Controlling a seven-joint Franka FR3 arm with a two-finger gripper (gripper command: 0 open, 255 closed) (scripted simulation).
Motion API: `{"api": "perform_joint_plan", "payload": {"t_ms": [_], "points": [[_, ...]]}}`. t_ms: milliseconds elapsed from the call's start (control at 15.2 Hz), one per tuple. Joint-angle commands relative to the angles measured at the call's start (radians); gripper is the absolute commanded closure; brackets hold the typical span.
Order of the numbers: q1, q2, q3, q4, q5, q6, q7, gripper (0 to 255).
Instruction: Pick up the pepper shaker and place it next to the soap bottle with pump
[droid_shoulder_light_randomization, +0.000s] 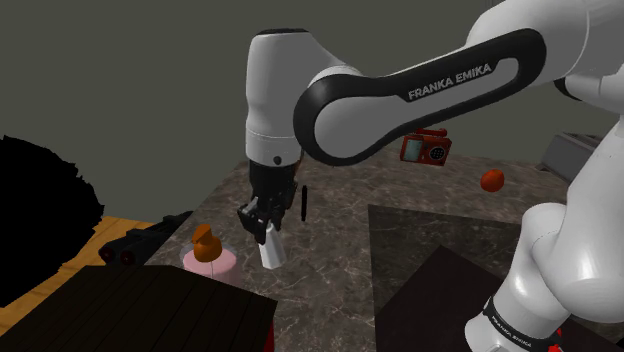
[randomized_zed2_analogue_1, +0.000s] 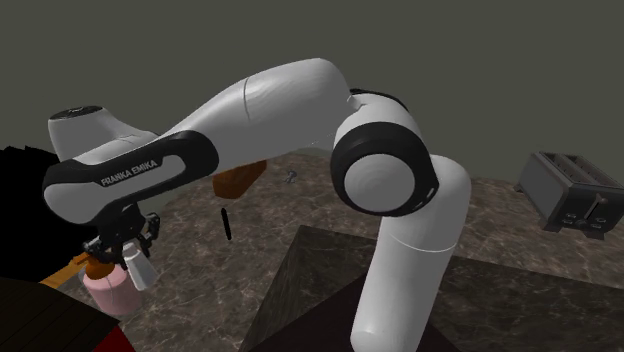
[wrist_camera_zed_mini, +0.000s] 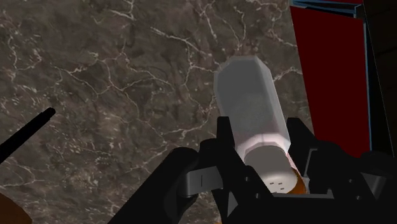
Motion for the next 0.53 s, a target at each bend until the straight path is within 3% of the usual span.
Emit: {"api": "perform_joint_plan", "payload": {"t_ms": [0, 462], "points": [[0.001, 0.003, 0.001, -0.024, -0.001, 0.027, 0.003, 255], [0.002, 0.031, 0.003, -0.089, -0.013, 0.119, 0.011, 255]]}}
